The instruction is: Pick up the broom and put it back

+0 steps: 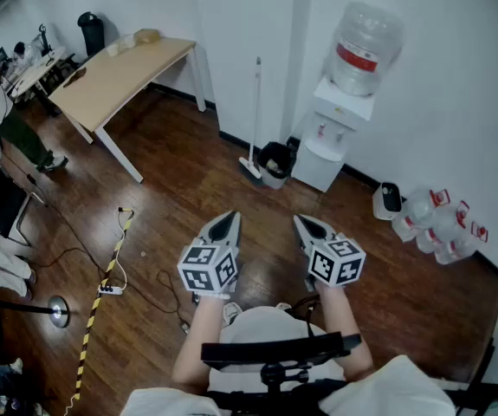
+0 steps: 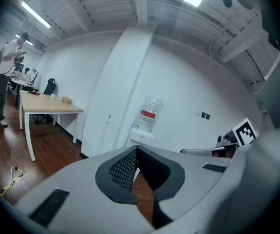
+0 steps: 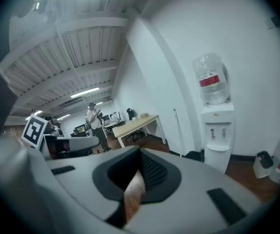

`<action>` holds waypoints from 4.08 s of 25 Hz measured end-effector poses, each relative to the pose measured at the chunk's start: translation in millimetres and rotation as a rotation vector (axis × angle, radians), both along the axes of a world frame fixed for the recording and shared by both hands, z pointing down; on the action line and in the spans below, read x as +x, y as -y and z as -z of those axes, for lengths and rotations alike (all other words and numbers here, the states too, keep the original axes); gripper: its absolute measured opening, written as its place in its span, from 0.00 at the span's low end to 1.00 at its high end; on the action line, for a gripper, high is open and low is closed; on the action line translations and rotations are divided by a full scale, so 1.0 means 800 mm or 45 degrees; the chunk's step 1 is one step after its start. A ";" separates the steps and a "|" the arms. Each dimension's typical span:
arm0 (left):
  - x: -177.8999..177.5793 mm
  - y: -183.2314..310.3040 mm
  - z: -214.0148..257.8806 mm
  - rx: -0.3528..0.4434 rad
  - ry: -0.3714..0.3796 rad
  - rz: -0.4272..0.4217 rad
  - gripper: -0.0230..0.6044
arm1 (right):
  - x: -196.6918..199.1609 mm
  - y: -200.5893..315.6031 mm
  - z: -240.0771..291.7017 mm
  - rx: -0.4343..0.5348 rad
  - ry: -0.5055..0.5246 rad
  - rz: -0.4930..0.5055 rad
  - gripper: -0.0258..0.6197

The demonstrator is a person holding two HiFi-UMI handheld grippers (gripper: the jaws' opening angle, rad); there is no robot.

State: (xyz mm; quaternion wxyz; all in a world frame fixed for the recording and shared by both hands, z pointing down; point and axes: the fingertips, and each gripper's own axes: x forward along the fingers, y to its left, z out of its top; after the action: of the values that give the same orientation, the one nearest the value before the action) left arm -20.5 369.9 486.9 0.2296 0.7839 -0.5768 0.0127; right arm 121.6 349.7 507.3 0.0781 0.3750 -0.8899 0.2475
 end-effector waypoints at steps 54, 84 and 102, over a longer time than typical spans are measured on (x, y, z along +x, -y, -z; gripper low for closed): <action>-0.197 0.535 -0.043 -0.082 -0.046 -0.141 0.04 | -0.192 0.519 -0.037 -0.054 -0.086 -0.153 0.05; -0.099 0.821 -0.036 -0.067 0.022 0.085 0.04 | -0.119 0.819 -0.014 -0.019 -0.017 0.135 0.05; -0.104 0.950 -0.112 -0.123 0.266 -0.167 0.04 | -0.102 0.851 -0.021 -0.036 0.040 -0.124 0.05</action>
State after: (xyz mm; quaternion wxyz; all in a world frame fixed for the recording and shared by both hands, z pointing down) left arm -103.7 -390.4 576.9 0.2044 0.8024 -0.5436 0.1373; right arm 39.8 -331.2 524.4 0.0573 0.4129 -0.8682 0.2694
